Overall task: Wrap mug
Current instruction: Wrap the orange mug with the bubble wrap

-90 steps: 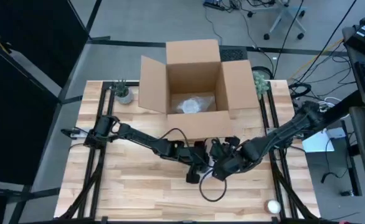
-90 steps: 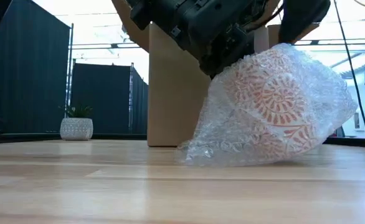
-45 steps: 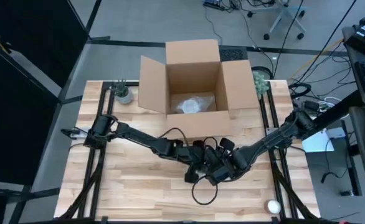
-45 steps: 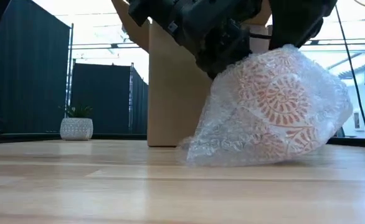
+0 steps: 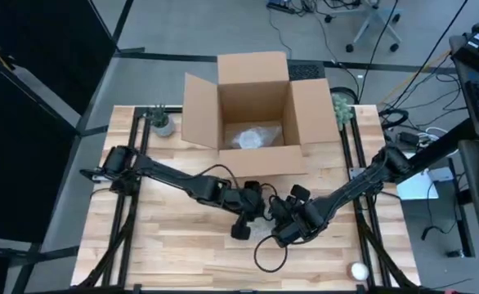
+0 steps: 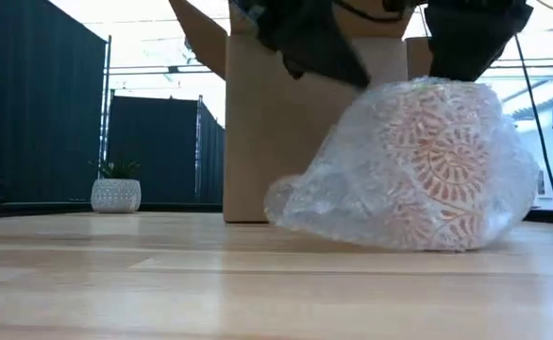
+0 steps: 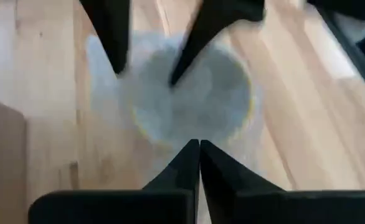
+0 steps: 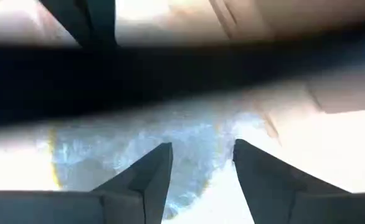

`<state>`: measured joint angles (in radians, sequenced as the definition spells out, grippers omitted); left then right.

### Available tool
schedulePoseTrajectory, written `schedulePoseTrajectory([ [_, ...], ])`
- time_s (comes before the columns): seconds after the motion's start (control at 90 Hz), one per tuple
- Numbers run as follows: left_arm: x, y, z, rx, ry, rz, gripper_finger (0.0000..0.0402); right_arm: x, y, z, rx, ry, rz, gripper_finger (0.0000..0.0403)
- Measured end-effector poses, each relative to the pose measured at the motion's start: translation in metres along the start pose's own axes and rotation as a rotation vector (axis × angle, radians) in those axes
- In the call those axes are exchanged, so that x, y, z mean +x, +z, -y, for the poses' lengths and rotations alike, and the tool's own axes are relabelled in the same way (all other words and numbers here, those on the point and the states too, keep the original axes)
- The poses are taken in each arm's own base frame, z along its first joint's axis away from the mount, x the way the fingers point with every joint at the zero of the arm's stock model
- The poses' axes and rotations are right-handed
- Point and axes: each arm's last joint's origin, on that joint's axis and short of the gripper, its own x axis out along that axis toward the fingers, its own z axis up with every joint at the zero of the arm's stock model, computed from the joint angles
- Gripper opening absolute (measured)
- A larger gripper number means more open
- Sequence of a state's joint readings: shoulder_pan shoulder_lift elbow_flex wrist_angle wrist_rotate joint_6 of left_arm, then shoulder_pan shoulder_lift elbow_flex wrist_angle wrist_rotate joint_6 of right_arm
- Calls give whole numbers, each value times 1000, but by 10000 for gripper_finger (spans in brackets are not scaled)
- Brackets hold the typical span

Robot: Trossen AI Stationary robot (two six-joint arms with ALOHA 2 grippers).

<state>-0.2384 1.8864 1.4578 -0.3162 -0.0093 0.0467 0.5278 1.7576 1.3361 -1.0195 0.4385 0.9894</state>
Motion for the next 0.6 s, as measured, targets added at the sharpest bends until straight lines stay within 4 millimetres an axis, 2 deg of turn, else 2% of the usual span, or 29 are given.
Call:
schedulePoseTrajectory([
  [0.267,1,-8,3,8,-3,-54,2,33,-10,6,99,51,-39,160],
  [0.6,11,-26,4,-1,3,-68,2,47,-2,16,133,77,-108,160],
])
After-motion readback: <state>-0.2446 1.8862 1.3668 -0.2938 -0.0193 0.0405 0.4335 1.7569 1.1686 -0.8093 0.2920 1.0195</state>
